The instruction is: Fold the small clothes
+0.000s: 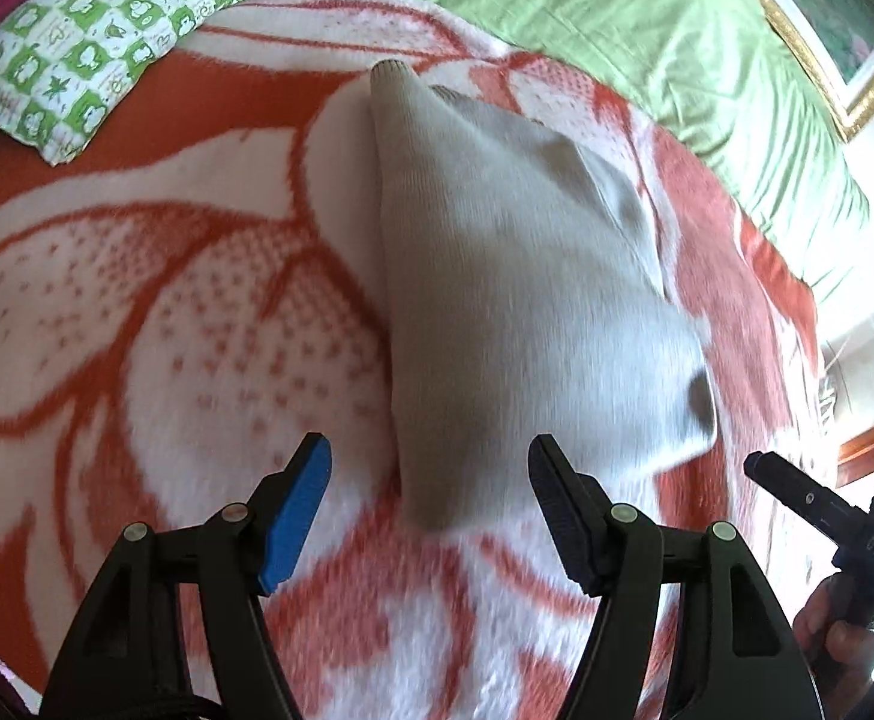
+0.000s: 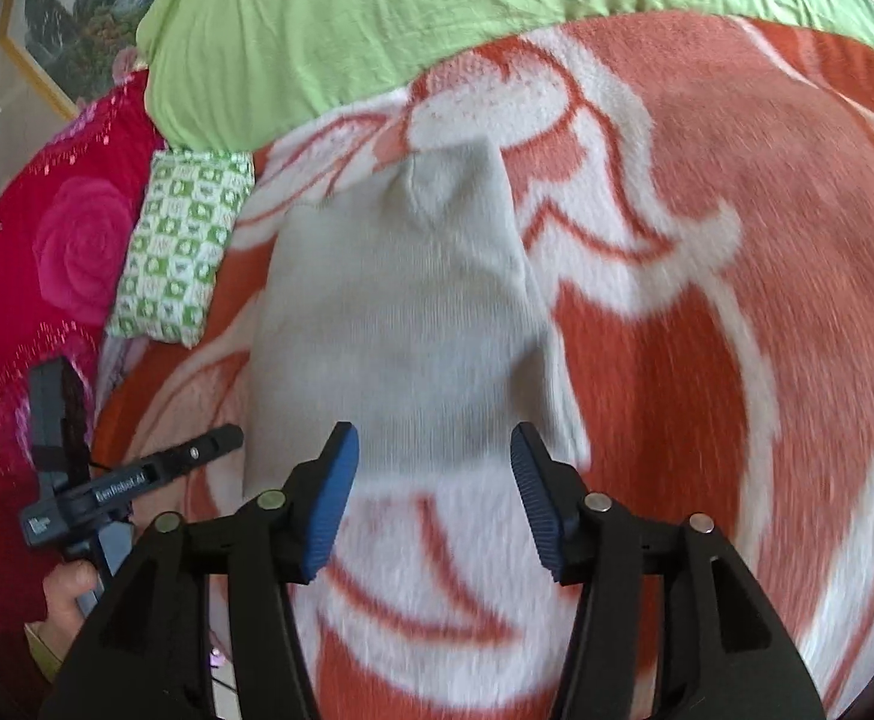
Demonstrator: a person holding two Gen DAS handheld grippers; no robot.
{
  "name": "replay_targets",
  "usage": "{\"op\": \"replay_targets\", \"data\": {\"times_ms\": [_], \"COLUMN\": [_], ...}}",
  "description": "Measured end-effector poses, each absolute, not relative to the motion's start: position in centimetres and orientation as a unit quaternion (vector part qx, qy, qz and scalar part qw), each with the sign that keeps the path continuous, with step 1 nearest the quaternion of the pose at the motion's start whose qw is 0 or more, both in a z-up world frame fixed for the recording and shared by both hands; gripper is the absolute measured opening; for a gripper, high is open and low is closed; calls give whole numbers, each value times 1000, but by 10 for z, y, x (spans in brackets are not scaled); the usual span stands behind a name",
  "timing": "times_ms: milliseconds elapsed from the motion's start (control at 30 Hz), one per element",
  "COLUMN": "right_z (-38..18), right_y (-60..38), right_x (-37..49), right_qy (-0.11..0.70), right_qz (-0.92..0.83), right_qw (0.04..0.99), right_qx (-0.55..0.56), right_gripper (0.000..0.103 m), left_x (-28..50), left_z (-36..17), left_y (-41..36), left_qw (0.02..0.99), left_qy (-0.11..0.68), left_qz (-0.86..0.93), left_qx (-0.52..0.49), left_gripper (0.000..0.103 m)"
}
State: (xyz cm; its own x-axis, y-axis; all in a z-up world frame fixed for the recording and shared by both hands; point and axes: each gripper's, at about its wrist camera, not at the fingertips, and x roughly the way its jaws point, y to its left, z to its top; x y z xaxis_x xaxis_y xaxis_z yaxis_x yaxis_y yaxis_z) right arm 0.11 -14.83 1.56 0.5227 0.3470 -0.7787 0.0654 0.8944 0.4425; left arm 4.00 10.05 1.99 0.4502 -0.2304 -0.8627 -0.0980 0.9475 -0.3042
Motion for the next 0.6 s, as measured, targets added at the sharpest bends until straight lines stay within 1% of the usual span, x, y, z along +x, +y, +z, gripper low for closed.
{"op": "replay_targets", "data": {"times_ms": [67,133,167,300,400,600], "right_z": [13,13,13,18,16,10], "right_y": [-141,-137,-136,-136,-138,-142], "right_x": [-11,-23,-26,-39,-44,-46], "right_qy": [486,489,488,474,469,469], "right_qz": [83,80,81,85,83,99], "right_qw": [844,845,847,858,863,864], "right_qx": [209,199,197,177,167,153], "right_gripper": [55,60,66,80,81,82], "left_x": [24,8,1,-22,-27,-25], "left_z": [21,23,23,26,28,35], "left_y": [99,97,95,90,90,85], "left_qw": [841,844,844,849,849,854], "left_qy": [520,519,520,517,519,514], "left_qz": [-41,-41,-42,-41,-31,-3], "left_qx": [-141,-127,-124,-103,-94,-78], "left_gripper": [69,69,69,70,71,76]}}
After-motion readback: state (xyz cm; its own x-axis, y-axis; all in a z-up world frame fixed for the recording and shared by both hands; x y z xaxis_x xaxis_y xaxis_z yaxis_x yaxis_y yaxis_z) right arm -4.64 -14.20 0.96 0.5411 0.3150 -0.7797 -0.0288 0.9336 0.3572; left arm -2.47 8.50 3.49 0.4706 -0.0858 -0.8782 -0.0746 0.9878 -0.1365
